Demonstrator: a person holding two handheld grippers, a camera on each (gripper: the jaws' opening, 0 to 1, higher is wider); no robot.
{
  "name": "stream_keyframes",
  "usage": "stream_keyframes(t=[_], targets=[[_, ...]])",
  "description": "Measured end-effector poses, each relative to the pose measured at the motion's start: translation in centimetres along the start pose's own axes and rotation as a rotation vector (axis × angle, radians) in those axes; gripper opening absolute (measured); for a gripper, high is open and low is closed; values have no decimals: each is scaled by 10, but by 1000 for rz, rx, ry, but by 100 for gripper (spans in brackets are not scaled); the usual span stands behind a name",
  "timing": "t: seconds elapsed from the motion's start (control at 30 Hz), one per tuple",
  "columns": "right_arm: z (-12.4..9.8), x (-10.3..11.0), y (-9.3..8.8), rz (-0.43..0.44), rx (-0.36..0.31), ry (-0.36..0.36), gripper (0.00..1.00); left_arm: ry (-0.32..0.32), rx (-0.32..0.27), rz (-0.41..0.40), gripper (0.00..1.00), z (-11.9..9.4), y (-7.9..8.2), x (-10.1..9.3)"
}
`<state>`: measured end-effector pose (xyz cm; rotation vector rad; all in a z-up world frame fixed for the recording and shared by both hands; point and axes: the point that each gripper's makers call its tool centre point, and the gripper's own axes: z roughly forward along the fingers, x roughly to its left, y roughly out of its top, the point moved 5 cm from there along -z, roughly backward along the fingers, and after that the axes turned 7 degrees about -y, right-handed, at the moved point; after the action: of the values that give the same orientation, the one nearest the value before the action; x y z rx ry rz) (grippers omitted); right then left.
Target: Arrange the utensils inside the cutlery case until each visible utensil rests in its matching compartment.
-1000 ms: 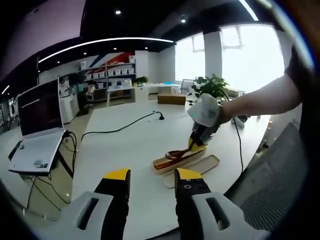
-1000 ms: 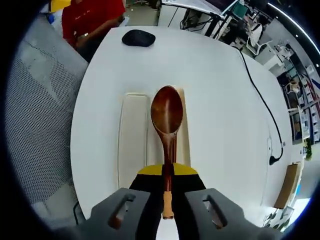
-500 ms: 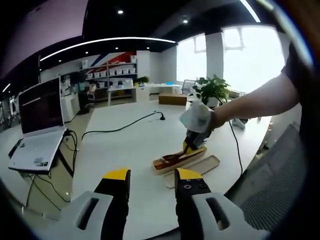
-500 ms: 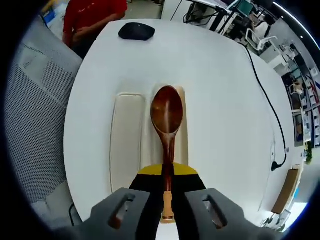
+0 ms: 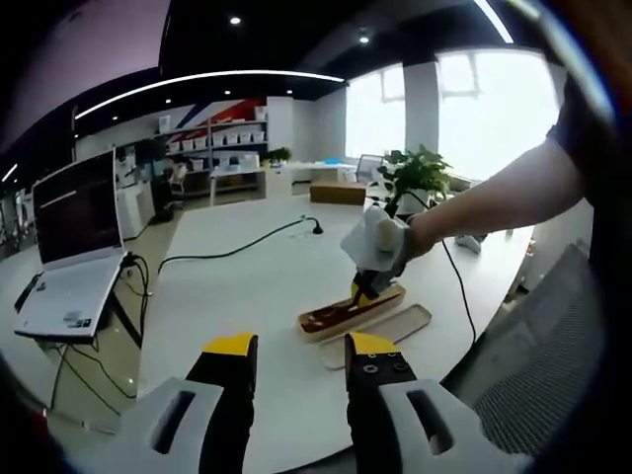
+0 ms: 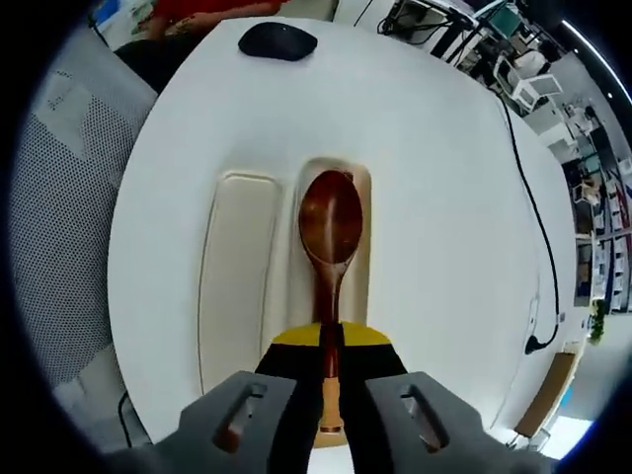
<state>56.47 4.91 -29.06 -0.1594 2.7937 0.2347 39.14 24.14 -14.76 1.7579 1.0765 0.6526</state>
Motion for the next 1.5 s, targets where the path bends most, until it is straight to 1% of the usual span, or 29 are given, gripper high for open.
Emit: stream_keyframes(t=[0.17, 0.4, 0.6, 0.73, 0.83, 0.87, 0.93, 1.03, 1.07, 1.17, 1.2, 1.27, 1.37, 1.43, 1.47, 1.5], targets=[[2, 0, 0, -32, 8, -16, 1, 4, 1, -4, 36, 0, 0, 0], [5, 0, 3, -48, 8, -23, 1, 7, 3, -5, 36, 0, 0, 0], [9, 3, 2, -22, 8, 0, 1, 7, 3, -3, 36, -1, 0, 1], [10, 2, 0, -3, -2, 6, 2, 8, 2, -4, 36, -1, 0, 1], [10, 4, -1, 4, -8, 25, 2, 6, 2, -3, 36, -1, 0, 1], [9, 3, 0, 1, -19, 17, 2, 6, 3, -1, 36, -1, 0, 1], [7, 2, -1, 9, -16, 22, 2, 6, 3, 0, 36, -1, 0, 1], [2, -1, -1, 25, -39, 6, 3, 6, 1, 0, 36, -1, 1, 1], [0, -2, -1, 30, -40, 2, 4, 6, 1, 1, 36, -1, 1, 1], [-4, -4, -3, 47, -57, -1, 10, 4, 2, 3, 36, -1, 1, 1], [-6, -5, -3, 51, -56, -3, 9, 4, 2, 5, 36, -1, 1, 1], [-10, -7, -4, 55, -69, -21, 9, 4, 2, 7, 36, -1, 1, 1], [-16, -10, -7, 73, -83, -36, 14, 6, 0, 8, 36, -2, 1, 1], [-21, -13, -10, 67, -93, -60, 14, 1, 2, 11, 38, -1, 1, 1], [-23, -16, -11, 79, -106, -89, 16, 1, 6, 25, 40, -1, 0, 1], [-25, -16, -12, 90, -108, -84, 16, 1, 5, 34, 40, -1, 1, 1]])
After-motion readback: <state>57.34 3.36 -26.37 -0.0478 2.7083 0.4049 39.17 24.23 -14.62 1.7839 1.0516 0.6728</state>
